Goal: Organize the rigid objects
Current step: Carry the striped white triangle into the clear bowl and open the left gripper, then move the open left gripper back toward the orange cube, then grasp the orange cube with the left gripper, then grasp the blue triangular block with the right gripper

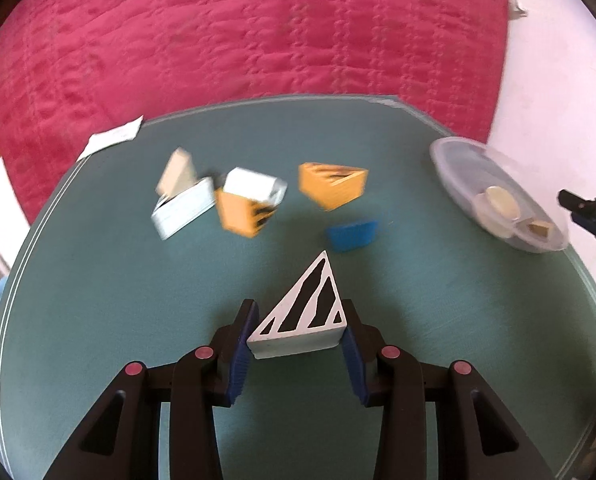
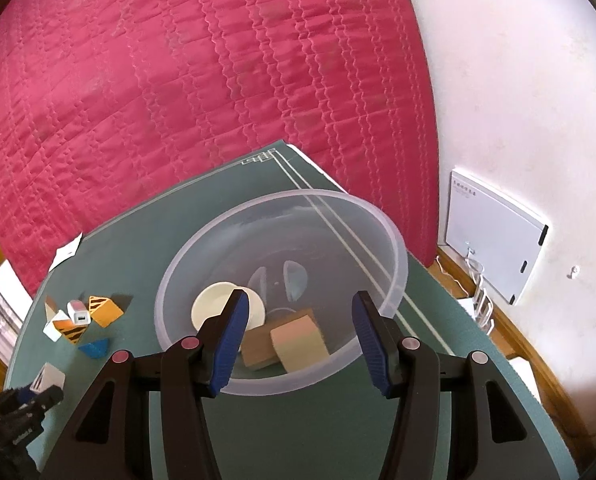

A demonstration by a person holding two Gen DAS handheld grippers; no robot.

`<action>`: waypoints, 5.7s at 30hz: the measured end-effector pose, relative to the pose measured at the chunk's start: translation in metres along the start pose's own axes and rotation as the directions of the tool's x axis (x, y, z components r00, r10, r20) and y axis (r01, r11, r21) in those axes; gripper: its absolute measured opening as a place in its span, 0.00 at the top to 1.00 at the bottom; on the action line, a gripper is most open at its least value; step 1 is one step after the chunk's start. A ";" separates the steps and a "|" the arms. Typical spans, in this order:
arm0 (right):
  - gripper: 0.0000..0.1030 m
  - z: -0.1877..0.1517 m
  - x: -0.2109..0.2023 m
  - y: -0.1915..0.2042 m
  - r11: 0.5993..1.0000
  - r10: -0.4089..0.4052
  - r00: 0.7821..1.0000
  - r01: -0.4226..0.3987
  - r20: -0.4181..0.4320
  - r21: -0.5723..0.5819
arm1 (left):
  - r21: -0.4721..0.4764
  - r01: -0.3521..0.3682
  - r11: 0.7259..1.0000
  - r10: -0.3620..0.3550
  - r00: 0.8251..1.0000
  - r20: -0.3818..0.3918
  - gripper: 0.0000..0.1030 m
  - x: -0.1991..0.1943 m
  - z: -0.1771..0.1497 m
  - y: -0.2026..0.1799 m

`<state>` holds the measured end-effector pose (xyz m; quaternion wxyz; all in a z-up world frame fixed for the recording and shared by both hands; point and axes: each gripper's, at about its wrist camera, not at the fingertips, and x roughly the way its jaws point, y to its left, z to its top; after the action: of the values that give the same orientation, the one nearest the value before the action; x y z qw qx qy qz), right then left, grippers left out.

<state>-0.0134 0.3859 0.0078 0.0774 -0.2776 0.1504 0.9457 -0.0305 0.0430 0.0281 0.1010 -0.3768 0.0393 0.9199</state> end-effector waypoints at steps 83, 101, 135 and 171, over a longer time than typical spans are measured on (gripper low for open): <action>0.46 -0.022 -0.003 -0.006 0.998 -0.025 1.000 0.026 0.019 -0.049 | 0.033 0.021 0.999 -0.024 0.995 0.097 0.17 0.012 0.064 -0.037; 0.46 -0.045 -0.009 0.057 0.978 0.108 0.993 -0.116 -0.055 -0.175 | -0.066 -0.049 0.997 0.051 0.998 0.027 0.17 0.013 0.023 0.030; 0.46 -0.085 0.001 0.118 0.922 0.242 0.946 -0.294 -0.218 -0.252 | -0.051 -0.100 0.994 0.099 0.995 -0.026 0.20 0.061 0.055 0.068; 0.46 -0.080 0.024 0.156 0.905 0.285 0.909 -0.360 -0.305 -0.227 | -0.068 -0.009 0.998 0.011 0.999 0.033 0.65 0.031 0.044 0.069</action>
<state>-0.0289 0.2143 -0.0320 -0.1420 -0.3802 0.0693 0.9113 -0.0968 -0.0130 0.0372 0.0841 -0.3644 0.0082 0.9274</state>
